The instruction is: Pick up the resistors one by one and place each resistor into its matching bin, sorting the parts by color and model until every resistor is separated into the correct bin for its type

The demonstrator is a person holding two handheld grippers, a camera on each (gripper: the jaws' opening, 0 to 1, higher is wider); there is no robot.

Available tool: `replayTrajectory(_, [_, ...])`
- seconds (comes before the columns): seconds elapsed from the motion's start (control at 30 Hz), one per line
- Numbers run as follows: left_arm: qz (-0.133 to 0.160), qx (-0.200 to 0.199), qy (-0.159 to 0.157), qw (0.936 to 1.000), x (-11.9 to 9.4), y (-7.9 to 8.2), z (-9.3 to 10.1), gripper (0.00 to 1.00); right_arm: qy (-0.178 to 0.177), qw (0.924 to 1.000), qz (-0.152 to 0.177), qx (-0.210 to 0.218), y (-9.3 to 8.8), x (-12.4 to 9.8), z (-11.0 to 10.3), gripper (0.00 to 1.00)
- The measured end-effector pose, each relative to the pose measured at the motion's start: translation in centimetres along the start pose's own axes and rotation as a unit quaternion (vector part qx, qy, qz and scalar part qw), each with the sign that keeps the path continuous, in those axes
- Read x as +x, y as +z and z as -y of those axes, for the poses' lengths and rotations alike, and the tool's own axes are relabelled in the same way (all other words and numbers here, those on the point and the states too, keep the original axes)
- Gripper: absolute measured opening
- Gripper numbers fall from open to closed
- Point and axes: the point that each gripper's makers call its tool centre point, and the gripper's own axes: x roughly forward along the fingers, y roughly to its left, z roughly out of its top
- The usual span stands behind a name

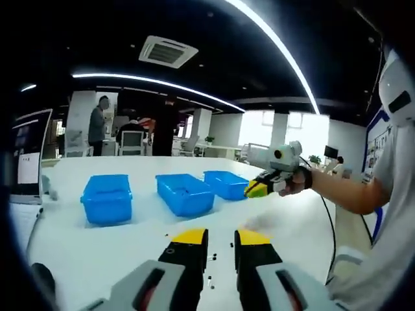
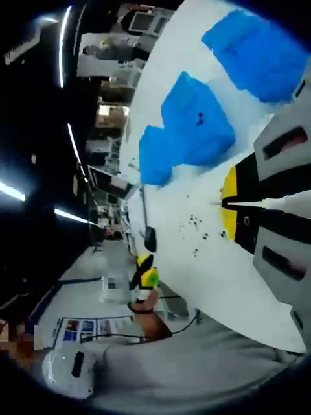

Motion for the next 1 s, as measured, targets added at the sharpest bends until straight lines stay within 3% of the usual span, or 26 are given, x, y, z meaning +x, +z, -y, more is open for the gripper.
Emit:
replayTrajectory(0.07, [0.002,0.002,-0.002,1.0000,0.2,0.3,0.1,0.19,-0.048,0.9974,0.048,0.023,1.7,-1.1,2.4,0.05])
replayTrajectory(0.1, [0.003,0.004,-0.003,1.0000,0.3,0.4,0.2,0.19,-0.082,0.9927,0.078,0.039,2.6,-2.0,4.2,0.05])
replayTrajectory(0.13, [0.003,0.004,-0.004,1.0000,0.3,0.4,0.2,0.19,-0.125,0.9849,0.108,0.053,3.4,-3.1,6.2,0.05])
replayTrajectory(0.2, [0.005,0.006,-0.005,1.0000,0.5,0.5,0.3,0.19,-0.232,0.9592,0.146,0.068,3.8,-5.9,10.5,0.05])
replayTrajectory(0.27, [0.004,0.004,-0.006,1.0000,0.6,0.4,0.3,0.19,-0.299,0.9400,0.148,0.072,3.0,-7.9,13.2,0.05])
replayTrajectory(0.3, [0.004,0.003,-0.006,1.0000,0.7,0.3,0.4,0.19,-0.316,0.9351,0.146,0.066,2.7,-8.5,13.9,0.05])
replayTrajectory(0.33, [0.003,0.002,-0.007,1.0000,0.7,0.3,0.5,0.19,-0.327,0.9329,0.139,0.058,2.4,-8.8,14.3,0.05])
replayTrajectory(0.53, [-0.002,0.004,-0.015,0.9999,0.5,-0.3,1.0,0.19,-0.324,0.9391,0.107,0.041,1.7,-7.8,13.8,0.05])
replayTrajectory(0.67, [-0.007,0.002,-0.014,0.9999,0.6,-0.5,0.8,0.19,-0.332,0.9379,0.093,0.039,1.0,-7.6,14.3,0.06])
replayTrajectory(0.7, [-0.006,0.003,-0.015,0.9999,0.6,-0.4,0.8,0.19,-0.375,0.9228,0.079,0.040,0.3,-8.5,15.4,0.12])
replayTrajectory(0.73, [-0.003,0.003,-0.016,0.9999,0.5,-0.2,0.9,0.19,-0.397,0.9148,0.064,0.034,-0.2,-9.1,16.2,0.23])
replayTrajectory(0.77, [-0.003,0.003,-0.017,0.9998,0.5,-0.2,0.9,0.19,-0.398,0.9140,0.068,0.039,-0.2,-9.2,16.4,0.42])
replayTrajectory(0.8, [-0.002,0.004,-0.018,0.9998,0.4,-0.1,0.9,0.19,-0.399,0.9131,0.072,0.043,-0.3,-9.3,16.6,0.50])
replayTrajectory(0.87, [0.001,0.006,-0.019,0.9998,0.2,0.1,0.8,0.19,-0.401,0.9112,0.079,0.052,-0.3,-9.6,16.9,0.45])
replayTrajectory(1.0, [-0.001,0.003,-0.010,0.9999,0.0,-0.1,0.2,0.19,-0.391,0.9160,0.076,0.044,0.0,-9.2,16.6,0.43])
